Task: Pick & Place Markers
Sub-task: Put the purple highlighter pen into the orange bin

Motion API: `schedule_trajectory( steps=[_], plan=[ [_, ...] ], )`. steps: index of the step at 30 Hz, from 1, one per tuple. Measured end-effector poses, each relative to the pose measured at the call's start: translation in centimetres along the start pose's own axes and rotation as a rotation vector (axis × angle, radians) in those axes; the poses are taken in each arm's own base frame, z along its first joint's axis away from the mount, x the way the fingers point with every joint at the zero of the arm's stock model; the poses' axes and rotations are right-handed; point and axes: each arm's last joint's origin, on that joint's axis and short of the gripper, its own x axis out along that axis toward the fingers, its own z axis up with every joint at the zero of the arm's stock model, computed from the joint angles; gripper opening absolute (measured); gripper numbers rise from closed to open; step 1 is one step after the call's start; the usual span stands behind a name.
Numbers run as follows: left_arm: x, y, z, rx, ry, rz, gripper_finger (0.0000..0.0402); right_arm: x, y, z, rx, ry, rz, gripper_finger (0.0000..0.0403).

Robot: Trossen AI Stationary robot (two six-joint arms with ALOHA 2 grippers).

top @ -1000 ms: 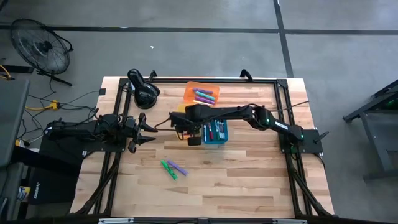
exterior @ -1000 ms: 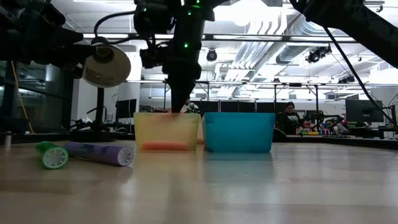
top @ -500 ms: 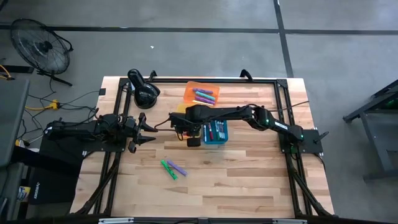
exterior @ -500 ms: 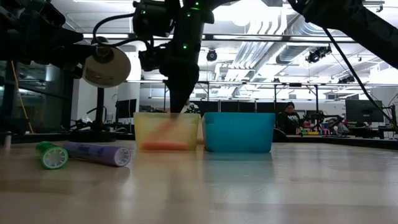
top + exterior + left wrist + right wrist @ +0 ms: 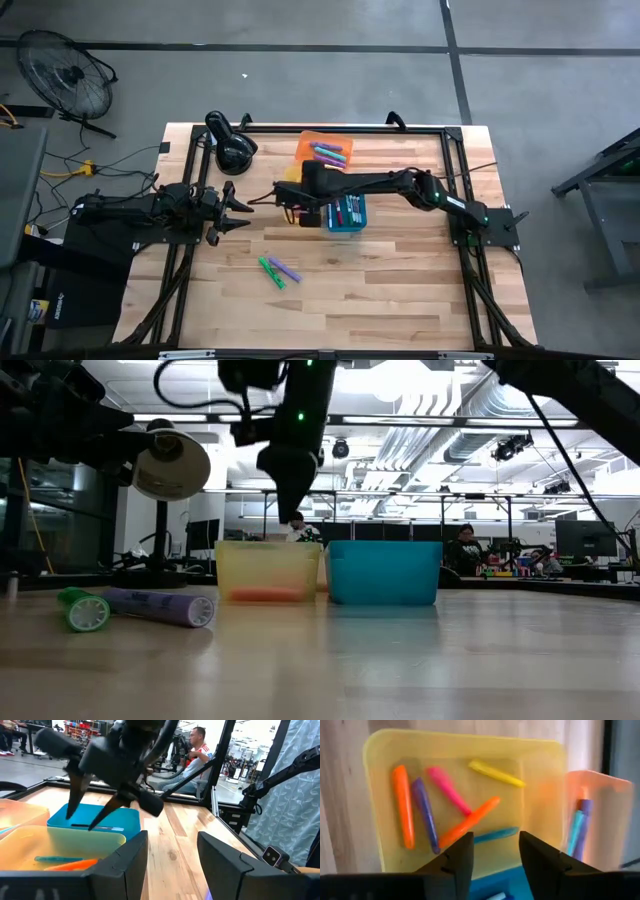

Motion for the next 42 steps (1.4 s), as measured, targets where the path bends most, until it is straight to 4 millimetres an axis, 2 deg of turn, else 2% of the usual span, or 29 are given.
schedule_trajectory(
  steps=[8, 13, 20, 28, 34, 42],
  plan=[
    [0.0, 0.0, 0.0, 0.0, 0.0, 0.0, 0.017, -3.3, 2.9, -0.2, 0.047, -0.053, 0.015, 0.0203],
    [0.0, 0.0, 0.0, 0.0, 0.0, 0.0, 0.017, -4.9, 5.0, -0.2, 0.056, -0.111, 0.035, 0.0225],
    [0.0, 0.0, 0.0, 0.0, 0.0, 0.0, 0.017, -6.5, 8.6, 0.0, 0.044, -0.185, 0.175, 0.0227],
    [0.0, 0.0, 0.0, 0.0, 0.0, 0.0, 0.017, -7.9, 11.4, -0.6, 0.052, -0.205, 0.209, 0.0225],
    [0.0, 0.0, 0.0, 0.0, 0.0, 0.0, 0.017, -8.3, 13.2, -1.0, 0.034, -0.205, 0.221, 0.0225],
    [0.0, 0.0, 0.0, 0.0, 0.0, 0.0, 0.017, -6.7, 15.3, -1.0, 0.087, -0.177, 0.264, 0.0224]
  ],
)
